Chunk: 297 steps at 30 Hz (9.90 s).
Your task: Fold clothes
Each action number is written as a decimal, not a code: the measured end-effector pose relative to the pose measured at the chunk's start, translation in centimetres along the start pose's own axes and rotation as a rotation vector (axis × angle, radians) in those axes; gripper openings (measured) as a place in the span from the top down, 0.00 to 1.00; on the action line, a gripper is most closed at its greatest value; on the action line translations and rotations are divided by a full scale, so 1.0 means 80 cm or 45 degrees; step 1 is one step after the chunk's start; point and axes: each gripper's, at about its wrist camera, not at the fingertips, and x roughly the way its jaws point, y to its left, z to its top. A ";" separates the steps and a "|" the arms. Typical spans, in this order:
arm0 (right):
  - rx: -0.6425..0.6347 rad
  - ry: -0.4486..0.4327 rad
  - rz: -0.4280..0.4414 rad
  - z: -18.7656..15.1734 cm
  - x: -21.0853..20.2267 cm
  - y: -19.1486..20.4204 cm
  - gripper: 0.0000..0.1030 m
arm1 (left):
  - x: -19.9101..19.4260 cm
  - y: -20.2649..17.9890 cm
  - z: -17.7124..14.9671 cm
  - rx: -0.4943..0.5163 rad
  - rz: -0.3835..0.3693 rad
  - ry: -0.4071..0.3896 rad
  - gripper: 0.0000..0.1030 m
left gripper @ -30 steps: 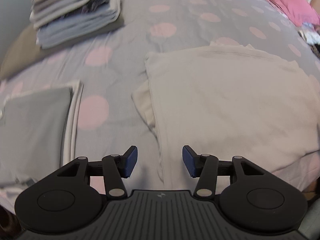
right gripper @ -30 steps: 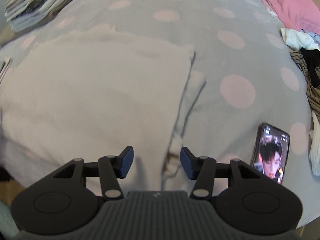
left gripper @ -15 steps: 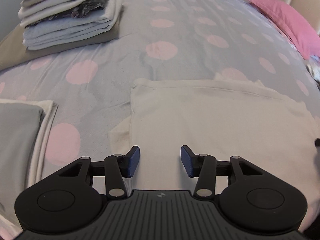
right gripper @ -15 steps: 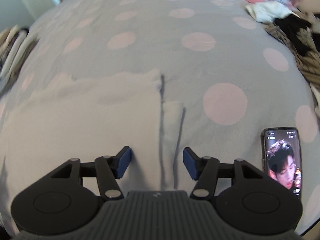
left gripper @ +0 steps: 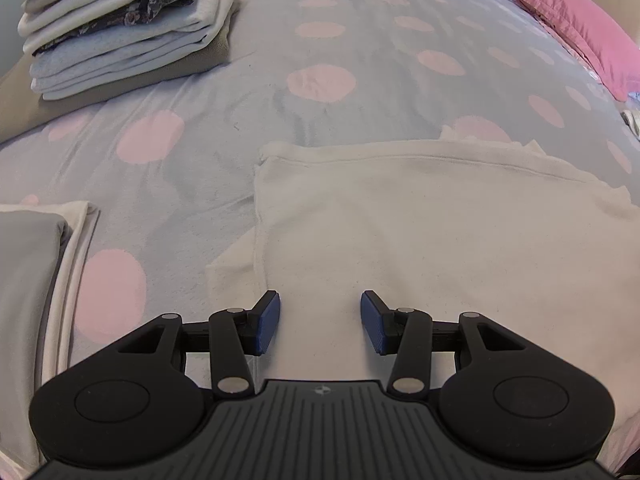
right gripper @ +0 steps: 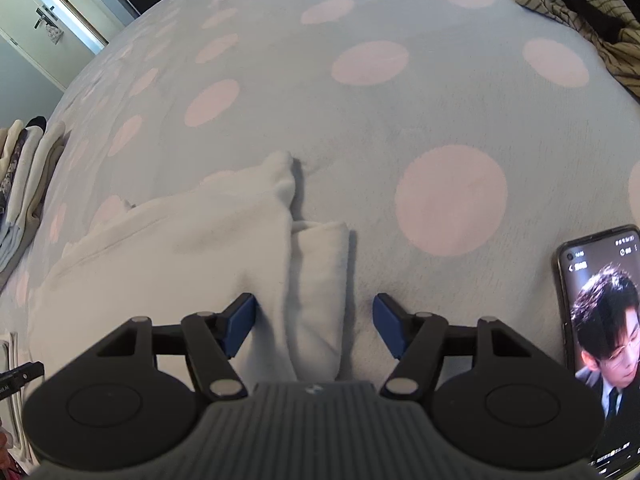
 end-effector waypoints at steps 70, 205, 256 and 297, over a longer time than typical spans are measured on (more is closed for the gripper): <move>-0.471 0.139 0.481 -0.082 -0.005 0.436 0.53 | -0.080 0.072 0.010 -0.138 -0.037 -0.023 0.87; -0.637 -0.200 0.620 -0.046 -0.049 0.348 0.79 | -0.152 0.099 -0.043 -0.205 -0.209 -0.524 0.82; -1.541 0.187 0.832 -0.195 0.147 0.935 0.54 | -0.190 0.438 -0.172 -1.293 0.704 -0.428 0.54; -1.973 0.217 1.054 -0.228 0.187 1.035 0.85 | -0.129 0.435 -0.109 -1.057 0.591 -0.112 0.68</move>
